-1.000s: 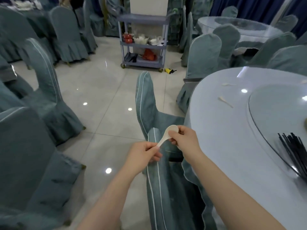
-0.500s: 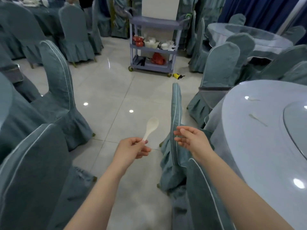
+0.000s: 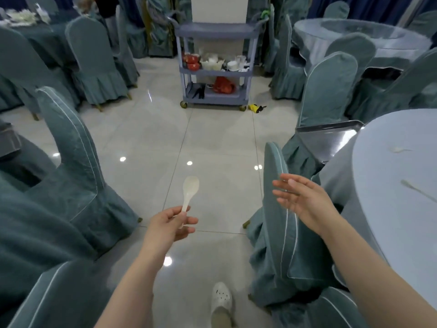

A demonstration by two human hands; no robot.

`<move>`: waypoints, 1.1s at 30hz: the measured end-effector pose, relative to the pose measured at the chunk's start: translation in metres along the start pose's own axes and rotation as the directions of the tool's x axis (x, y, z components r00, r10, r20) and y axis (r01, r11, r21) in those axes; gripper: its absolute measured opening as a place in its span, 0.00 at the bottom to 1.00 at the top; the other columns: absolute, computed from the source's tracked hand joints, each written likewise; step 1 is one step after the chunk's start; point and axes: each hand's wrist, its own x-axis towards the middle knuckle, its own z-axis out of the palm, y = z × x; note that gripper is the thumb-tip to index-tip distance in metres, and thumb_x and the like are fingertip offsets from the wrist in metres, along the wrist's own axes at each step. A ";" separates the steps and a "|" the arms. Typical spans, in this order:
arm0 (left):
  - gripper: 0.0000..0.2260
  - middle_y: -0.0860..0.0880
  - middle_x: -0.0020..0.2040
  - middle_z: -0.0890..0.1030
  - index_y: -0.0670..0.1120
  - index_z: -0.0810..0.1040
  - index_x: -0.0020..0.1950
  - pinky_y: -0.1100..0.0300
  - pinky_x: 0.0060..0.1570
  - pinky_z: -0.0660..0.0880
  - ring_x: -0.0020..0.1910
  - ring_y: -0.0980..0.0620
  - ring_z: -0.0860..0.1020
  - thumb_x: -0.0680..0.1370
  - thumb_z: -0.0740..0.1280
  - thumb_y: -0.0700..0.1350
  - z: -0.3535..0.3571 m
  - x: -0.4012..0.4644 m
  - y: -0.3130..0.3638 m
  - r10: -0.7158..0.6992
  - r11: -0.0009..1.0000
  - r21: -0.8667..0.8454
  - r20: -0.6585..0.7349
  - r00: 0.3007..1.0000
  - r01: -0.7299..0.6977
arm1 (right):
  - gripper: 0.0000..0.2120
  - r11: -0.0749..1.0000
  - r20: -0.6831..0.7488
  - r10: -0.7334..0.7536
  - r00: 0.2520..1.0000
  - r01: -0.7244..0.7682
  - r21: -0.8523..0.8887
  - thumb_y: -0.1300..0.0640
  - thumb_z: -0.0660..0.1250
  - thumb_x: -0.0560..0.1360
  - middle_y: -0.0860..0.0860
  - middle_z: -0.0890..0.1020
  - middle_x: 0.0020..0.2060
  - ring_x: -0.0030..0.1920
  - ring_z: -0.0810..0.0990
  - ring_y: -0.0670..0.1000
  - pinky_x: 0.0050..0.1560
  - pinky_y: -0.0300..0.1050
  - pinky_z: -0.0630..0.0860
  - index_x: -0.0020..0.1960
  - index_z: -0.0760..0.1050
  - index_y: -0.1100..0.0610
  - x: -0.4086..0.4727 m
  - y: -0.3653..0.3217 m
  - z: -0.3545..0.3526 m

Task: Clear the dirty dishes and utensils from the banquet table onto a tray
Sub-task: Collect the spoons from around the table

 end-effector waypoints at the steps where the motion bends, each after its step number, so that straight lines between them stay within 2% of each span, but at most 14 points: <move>1: 0.07 0.47 0.39 0.86 0.45 0.79 0.54 0.64 0.35 0.78 0.33 0.52 0.82 0.81 0.62 0.39 0.001 0.022 0.006 0.003 1.000 0.008 0.004 1.000 -0.003 | 0.09 1.000 0.003 -0.022 1.000 0.022 -0.004 0.61 0.61 0.79 0.55 0.85 0.48 0.45 0.84 0.52 0.47 0.45 0.81 0.55 0.78 0.58 0.018 -0.005 0.002; 6: 0.08 0.46 0.42 0.86 0.45 0.79 0.55 0.65 0.35 0.77 0.36 0.51 0.84 0.81 0.61 0.40 0.014 0.137 0.047 -0.010 0.998 0.059 0.015 1.000 0.009 | 0.10 0.976 0.029 -0.086 0.996 0.090 -0.197 0.63 0.61 0.80 0.54 0.85 0.49 0.49 0.84 0.54 0.50 0.45 0.80 0.56 0.78 0.57 0.123 -0.034 0.017; 13: 0.06 0.45 0.40 0.86 0.43 0.78 0.52 0.62 0.38 0.79 0.36 0.52 0.83 0.80 0.61 0.39 0.038 0.278 0.106 -0.049 0.999 0.011 0.022 0.999 0.049 | 0.09 0.991 -0.019 -0.002 1.000 0.000 -0.130 0.63 0.61 0.80 0.56 0.85 0.50 0.49 0.84 0.54 0.52 0.47 0.78 0.56 0.78 0.58 0.258 -0.054 0.046; 16: 0.04 0.45 0.40 0.86 0.42 0.77 0.51 0.61 0.40 0.77 0.36 0.52 0.83 0.79 0.63 0.38 0.058 0.348 0.130 -0.070 0.997 0.019 0.083 0.994 0.068 | 0.09 0.991 -0.087 0.001 0.996 -0.012 -0.136 0.62 0.61 0.80 0.55 0.85 0.49 0.50 0.84 0.55 0.51 0.47 0.79 0.56 0.78 0.57 0.317 -0.062 0.040; 19: 0.04 0.46 0.41 0.86 0.43 0.77 0.51 0.60 0.42 0.76 0.39 0.51 0.82 0.80 0.63 0.39 0.081 0.426 0.160 -0.041 0.998 0.053 0.172 0.984 0.032 | 0.09 0.993 -0.197 -0.030 0.980 0.006 -0.121 0.62 0.61 0.80 0.54 0.85 0.49 0.48 0.85 0.53 0.46 0.43 0.80 0.57 0.78 0.57 0.372 -0.073 0.029; 25: 0.04 0.46 0.43 0.86 0.44 0.77 0.51 0.60 0.42 0.75 0.40 0.53 0.84 0.79 0.63 0.40 0.148 0.551 0.224 -0.040 0.991 0.130 0.385 0.922 -0.012 | 0.08 1.000 -0.421 0.002 0.907 -0.015 -0.027 0.62 0.62 0.80 0.53 0.86 0.47 0.45 0.85 0.52 0.44 0.42 0.81 0.55 0.78 0.57 0.448 -0.083 0.013; 30: 0.05 0.47 0.43 0.86 0.44 0.77 0.51 0.59 0.44 0.75 0.44 0.50 0.84 0.79 0.62 0.41 0.239 0.617 0.262 -0.083 0.976 0.212 0.559 0.825 -0.046 | 0.08 1.000 -0.619 0.012 0.786 0.002 0.021 0.62 0.61 0.80 0.52 0.86 0.45 0.42 0.85 0.50 0.45 0.43 0.79 0.52 0.79 0.55 0.480 -0.098 -0.030; 33: 0.05 0.47 0.43 0.86 0.44 0.78 0.52 0.59 0.44 0.75 0.45 0.50 0.84 0.80 0.63 0.41 0.301 0.653 0.283 -0.065 0.969 0.226 0.618 0.783 -0.097 | 0.08 1.000 -0.709 0.019 0.705 -0.004 0.022 0.62 0.60 0.80 0.51 0.86 0.43 0.42 0.84 0.51 0.46 0.45 0.76 0.51 0.78 0.55 0.502 -0.107 -0.070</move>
